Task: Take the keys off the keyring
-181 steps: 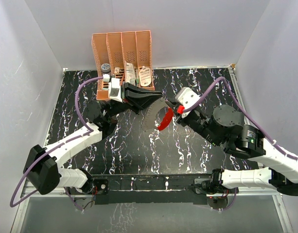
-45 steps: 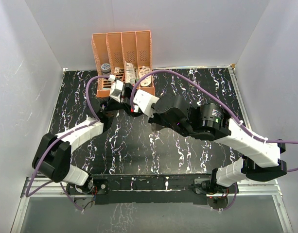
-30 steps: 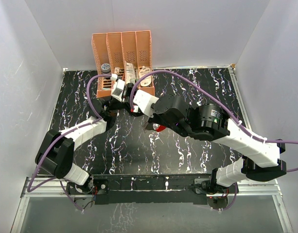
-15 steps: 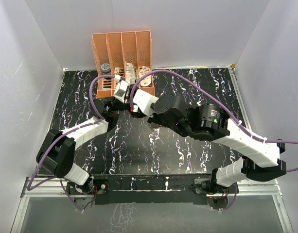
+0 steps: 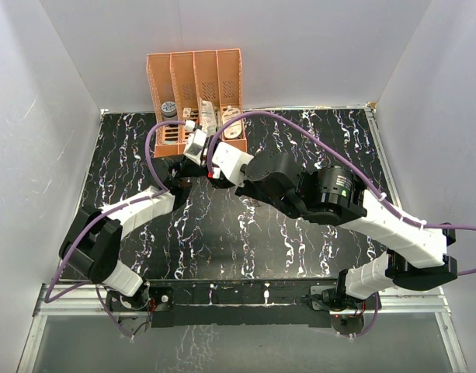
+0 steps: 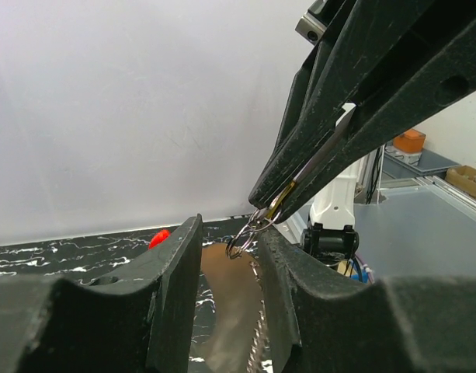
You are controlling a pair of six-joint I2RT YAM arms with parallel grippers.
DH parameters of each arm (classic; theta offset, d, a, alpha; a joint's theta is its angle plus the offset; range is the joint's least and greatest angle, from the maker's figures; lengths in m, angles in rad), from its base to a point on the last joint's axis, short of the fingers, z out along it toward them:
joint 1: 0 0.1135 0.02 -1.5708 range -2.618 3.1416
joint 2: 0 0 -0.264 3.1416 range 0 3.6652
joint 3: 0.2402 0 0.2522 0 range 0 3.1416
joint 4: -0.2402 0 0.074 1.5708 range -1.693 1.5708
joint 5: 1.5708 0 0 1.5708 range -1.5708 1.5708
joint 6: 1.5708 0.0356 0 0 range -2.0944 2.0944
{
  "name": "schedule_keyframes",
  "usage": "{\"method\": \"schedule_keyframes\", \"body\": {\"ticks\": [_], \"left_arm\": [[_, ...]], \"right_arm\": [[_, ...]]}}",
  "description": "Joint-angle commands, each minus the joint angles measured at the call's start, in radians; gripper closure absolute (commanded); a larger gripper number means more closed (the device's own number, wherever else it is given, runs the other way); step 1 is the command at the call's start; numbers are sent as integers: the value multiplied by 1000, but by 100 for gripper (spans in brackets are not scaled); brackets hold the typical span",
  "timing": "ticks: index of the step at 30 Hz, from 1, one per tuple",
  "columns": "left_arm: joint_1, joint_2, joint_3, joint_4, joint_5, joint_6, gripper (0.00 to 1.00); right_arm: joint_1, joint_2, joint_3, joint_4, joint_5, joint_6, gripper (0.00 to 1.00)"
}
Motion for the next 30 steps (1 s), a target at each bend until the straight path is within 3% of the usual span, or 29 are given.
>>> {"method": "schedule_keyframes", "body": {"ticks": [1, 16, 30], "left_arm": [[-6, -26, 10, 28, -9, 44, 67], [-7, -140, -56, -192, -37, 221, 60], [-5, -85, -25, -52, -42, 129, 64]], "right_arm": [[1, -41, 0, 78, 9, -9, 100], [1, -55, -10, 82, 17, -4, 100], [1, -58, -19, 82, 13, 4, 100]]}}
